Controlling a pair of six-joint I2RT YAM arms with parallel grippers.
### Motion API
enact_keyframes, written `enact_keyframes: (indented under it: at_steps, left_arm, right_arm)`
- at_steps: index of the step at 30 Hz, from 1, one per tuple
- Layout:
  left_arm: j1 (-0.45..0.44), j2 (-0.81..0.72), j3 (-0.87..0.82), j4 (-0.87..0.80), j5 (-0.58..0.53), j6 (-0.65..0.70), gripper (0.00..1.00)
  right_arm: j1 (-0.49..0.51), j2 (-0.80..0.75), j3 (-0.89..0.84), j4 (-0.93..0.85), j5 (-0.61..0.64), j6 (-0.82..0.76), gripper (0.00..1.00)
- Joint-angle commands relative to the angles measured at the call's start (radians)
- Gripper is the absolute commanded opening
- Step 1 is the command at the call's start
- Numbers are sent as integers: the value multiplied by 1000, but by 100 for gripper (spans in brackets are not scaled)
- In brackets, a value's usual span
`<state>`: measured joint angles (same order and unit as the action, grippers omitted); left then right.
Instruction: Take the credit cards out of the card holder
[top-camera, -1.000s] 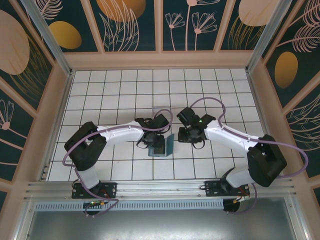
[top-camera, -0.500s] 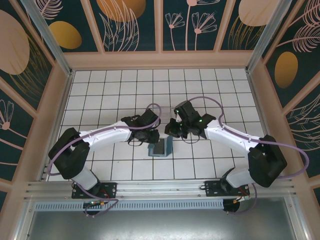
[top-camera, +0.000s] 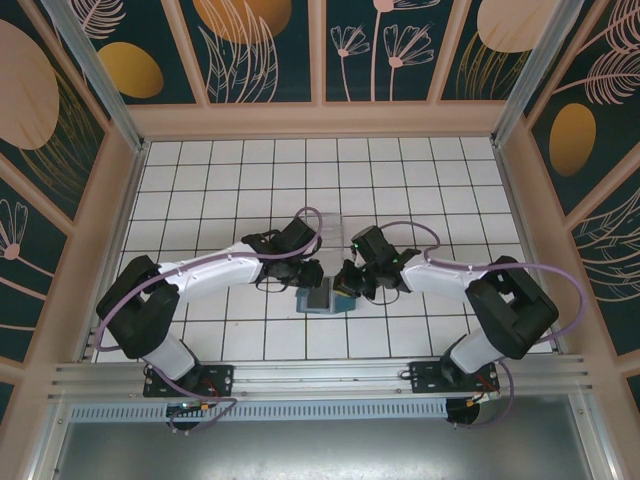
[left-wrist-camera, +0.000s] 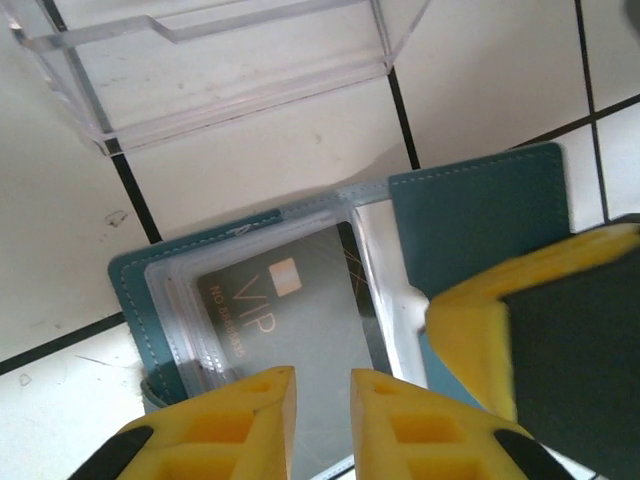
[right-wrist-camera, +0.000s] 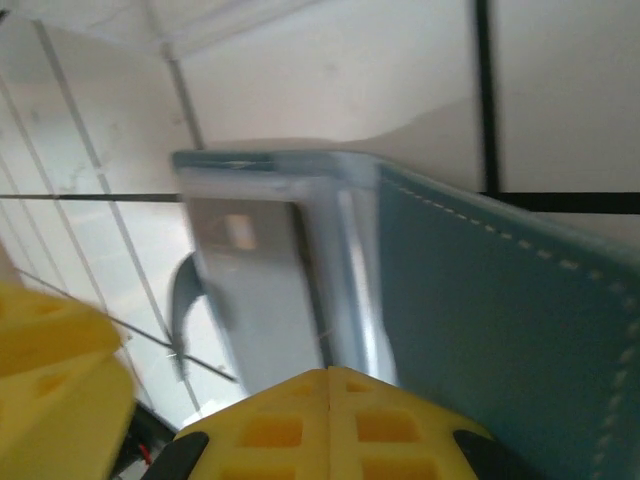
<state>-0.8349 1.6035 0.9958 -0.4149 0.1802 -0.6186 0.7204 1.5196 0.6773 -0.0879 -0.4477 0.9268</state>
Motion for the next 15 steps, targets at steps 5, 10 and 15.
enact_keyframes:
  at_steps: [5, 10, 15]
  left_arm:
    - [-53, 27, 27, 55, 84, -88, 20]
    - [-88, 69, 40, 100, 103, -136, 18]
    - [-95, 87, -9, 182, 155, -196, 16]
  right_arm:
    - [-31, 38, -65, 63, -4, -33, 3]
    - [-56, 45, -103, 76, -14, -55, 2]
    - [-62, 47, -112, 75, -25, -69, 2]
